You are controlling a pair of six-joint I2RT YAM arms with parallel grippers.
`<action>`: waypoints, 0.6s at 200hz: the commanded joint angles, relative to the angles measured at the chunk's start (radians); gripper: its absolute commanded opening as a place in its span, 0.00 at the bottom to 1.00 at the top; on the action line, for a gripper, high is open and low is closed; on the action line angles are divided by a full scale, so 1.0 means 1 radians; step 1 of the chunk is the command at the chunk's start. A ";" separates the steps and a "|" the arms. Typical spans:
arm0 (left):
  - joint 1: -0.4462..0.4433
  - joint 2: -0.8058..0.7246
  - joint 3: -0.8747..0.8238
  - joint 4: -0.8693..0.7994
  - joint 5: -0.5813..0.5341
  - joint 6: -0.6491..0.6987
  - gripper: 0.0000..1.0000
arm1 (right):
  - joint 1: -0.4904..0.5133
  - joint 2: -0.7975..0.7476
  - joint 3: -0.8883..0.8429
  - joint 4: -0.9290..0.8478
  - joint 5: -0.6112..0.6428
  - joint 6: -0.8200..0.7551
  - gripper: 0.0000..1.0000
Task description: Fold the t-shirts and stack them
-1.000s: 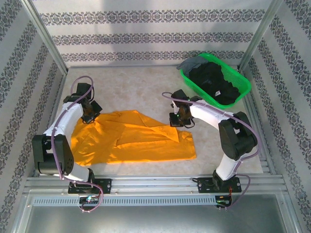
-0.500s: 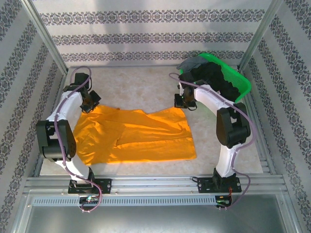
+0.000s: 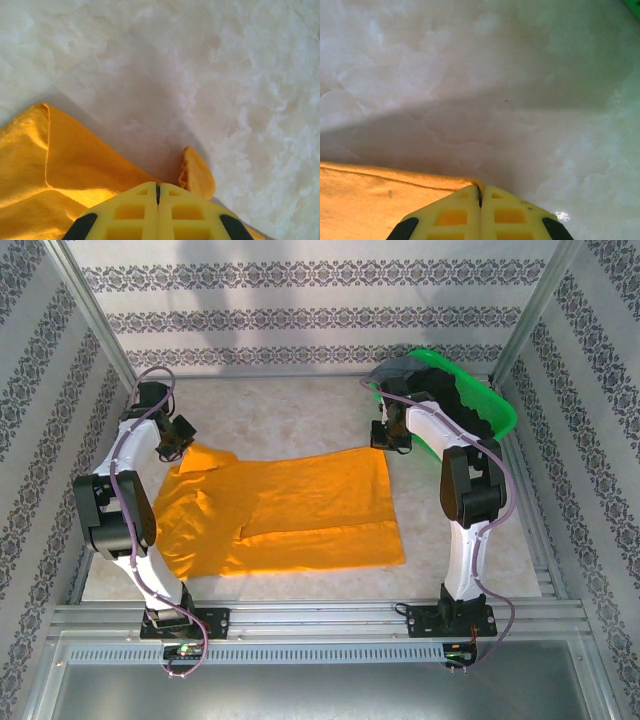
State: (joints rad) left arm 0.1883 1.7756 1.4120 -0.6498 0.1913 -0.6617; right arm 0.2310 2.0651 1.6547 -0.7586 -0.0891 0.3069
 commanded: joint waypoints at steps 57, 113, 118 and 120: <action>0.010 -0.266 -0.191 -0.056 0.019 0.003 0.00 | 0.012 -0.141 -0.141 0.083 -0.028 -0.030 0.00; 0.010 -0.554 -0.403 -0.234 -0.134 -0.060 0.00 | 0.022 -0.357 -0.430 0.119 0.040 0.064 0.00; 0.010 -0.577 -0.423 -0.244 -0.147 -0.071 0.00 | 0.025 -0.373 -0.454 0.122 0.044 0.070 0.00; 0.010 -0.588 -0.434 -0.246 -0.151 -0.074 0.00 | 0.025 -0.379 -0.465 0.122 0.046 0.072 0.00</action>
State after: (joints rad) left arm 0.1905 1.2755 1.0550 -0.7666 0.1406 -0.6830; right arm 0.2424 1.7603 1.2922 -0.6468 -0.0929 0.3275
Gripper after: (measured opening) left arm 0.050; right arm 0.055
